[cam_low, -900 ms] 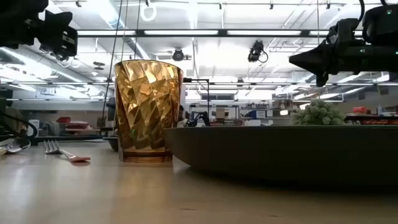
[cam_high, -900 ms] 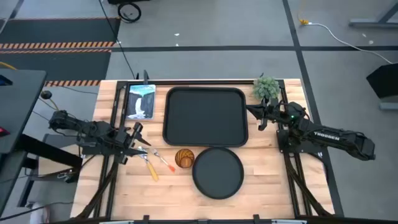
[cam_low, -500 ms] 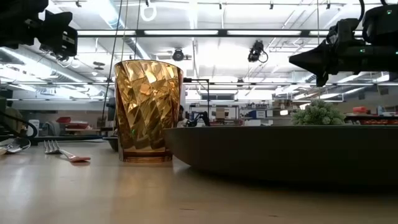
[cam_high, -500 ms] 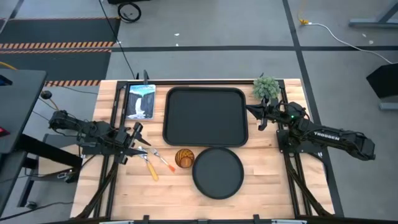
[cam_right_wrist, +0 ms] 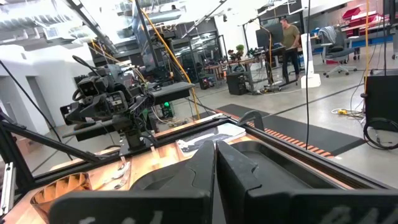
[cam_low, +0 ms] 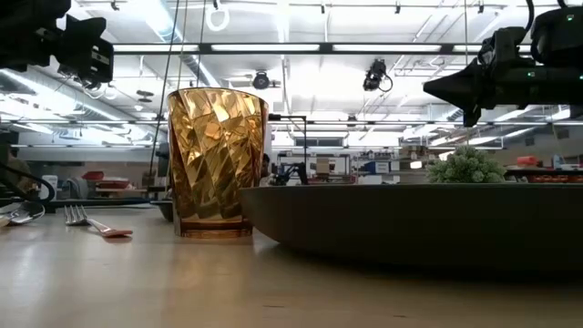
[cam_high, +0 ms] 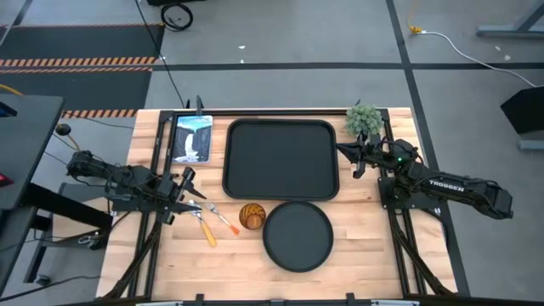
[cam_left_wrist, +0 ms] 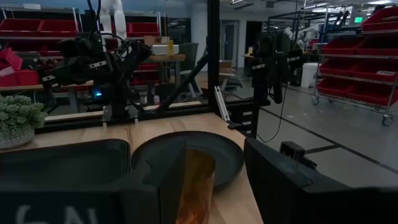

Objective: Pick and place plate/cup/fork/spoon on tray

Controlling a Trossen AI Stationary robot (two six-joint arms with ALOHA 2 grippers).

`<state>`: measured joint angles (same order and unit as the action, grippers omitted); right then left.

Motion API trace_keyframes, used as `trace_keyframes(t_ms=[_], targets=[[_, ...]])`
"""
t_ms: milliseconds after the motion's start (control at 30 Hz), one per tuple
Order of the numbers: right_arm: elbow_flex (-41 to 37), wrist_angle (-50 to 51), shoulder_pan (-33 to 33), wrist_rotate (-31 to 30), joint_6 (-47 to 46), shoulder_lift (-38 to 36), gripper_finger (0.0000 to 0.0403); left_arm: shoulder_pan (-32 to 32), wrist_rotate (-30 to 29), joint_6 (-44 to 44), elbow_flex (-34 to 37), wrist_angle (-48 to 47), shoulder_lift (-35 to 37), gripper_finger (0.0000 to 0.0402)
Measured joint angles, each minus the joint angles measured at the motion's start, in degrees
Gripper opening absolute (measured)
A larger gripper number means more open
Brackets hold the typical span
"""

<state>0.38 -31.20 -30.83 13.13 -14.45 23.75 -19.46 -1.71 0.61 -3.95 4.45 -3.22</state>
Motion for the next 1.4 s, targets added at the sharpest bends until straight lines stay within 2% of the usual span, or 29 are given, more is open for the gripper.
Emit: trace_keyframes(t_ms=[967,1033,1200,1400], targets=[[0.0,-0.1,0.0,-0.2,0.1,0.0,0.0023,0.0,0.0,0.0,0.0,0.0,0.0,0.0172],[0.0,-1.6,0.0,-1.8,-0.7,0.0,0.0023,0.0,0.0,0.0,0.0,0.0,0.0,0.0172],[0.0,-7.5,0.0,-5.1,-11.4,0.0,0.0023,0.0,0.0,-3.4,0.0,0.3,0.0,0.0172],[0.0,-14.2,1.2,-3.3,-9.7,1.2,0.0023,0.0,0.0,-4.4,0.0,2.4,0.0,0.0172]])
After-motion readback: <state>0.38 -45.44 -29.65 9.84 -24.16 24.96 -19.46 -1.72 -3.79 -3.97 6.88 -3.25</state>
